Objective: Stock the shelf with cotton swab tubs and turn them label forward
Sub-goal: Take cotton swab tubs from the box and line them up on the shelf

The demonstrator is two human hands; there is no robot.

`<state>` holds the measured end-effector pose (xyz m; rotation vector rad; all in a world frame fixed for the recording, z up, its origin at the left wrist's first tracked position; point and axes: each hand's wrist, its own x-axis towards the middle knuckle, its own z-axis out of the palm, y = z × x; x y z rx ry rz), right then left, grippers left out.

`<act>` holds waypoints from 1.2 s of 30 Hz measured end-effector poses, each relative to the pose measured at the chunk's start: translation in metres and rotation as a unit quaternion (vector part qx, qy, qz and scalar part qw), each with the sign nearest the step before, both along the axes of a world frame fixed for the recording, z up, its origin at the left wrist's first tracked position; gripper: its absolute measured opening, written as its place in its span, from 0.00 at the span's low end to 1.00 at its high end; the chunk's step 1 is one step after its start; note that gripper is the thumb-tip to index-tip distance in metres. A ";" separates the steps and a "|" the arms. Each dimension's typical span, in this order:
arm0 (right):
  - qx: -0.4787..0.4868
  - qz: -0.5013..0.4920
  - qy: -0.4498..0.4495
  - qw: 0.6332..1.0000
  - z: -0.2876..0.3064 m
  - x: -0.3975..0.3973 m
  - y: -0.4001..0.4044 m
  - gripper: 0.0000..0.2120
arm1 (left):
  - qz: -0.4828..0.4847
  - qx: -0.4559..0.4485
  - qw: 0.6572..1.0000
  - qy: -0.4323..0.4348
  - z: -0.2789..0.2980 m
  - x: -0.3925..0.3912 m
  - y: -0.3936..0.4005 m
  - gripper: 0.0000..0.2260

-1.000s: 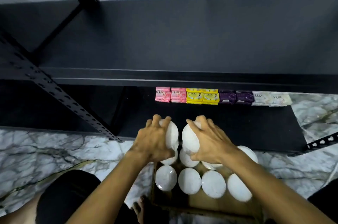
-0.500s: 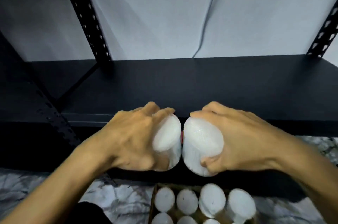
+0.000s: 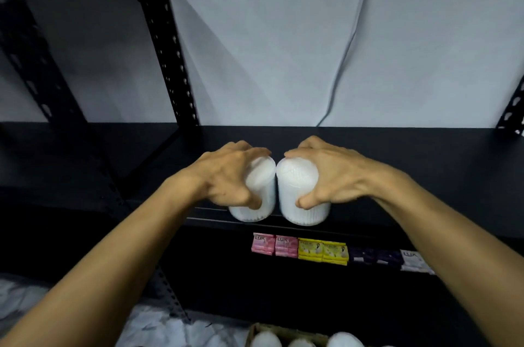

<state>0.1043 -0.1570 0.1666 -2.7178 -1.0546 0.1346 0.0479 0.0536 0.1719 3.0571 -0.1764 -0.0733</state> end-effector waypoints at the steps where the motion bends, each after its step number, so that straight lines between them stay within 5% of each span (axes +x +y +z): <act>1: 0.007 0.000 0.008 1.000 -0.001 0.005 0.002 0.45 | 0.004 -0.003 1.000 0.002 0.000 0.003 0.002 0.43; 12: 0.037 0.008 0.057 0.998 -0.011 0.023 0.004 0.52 | 0.010 0.019 1.000 0.011 0.001 0.008 0.009 0.49; 15: 0.096 -0.019 -0.004 0.995 -0.016 0.005 -0.009 0.55 | 0.019 -0.006 0.993 -0.114 -0.002 -0.014 0.009 0.50; 18: 0.144 -0.090 -0.115 0.979 -0.033 -0.020 -0.014 0.48 | 0.025 -0.005 0.966 -0.256 -0.022 -0.040 -0.002 0.41; 23: 0.197 -0.084 -0.247 0.945 -0.071 -0.019 0.009 0.28 | 0.004 0.015 0.941 -0.337 -0.071 -0.029 0.002 0.27; 36: 0.260 -0.048 -0.192 0.945 -0.076 0.067 0.084 0.24 | 0.040 -0.024 0.948 -0.314 -0.075 0.044 0.066 0.22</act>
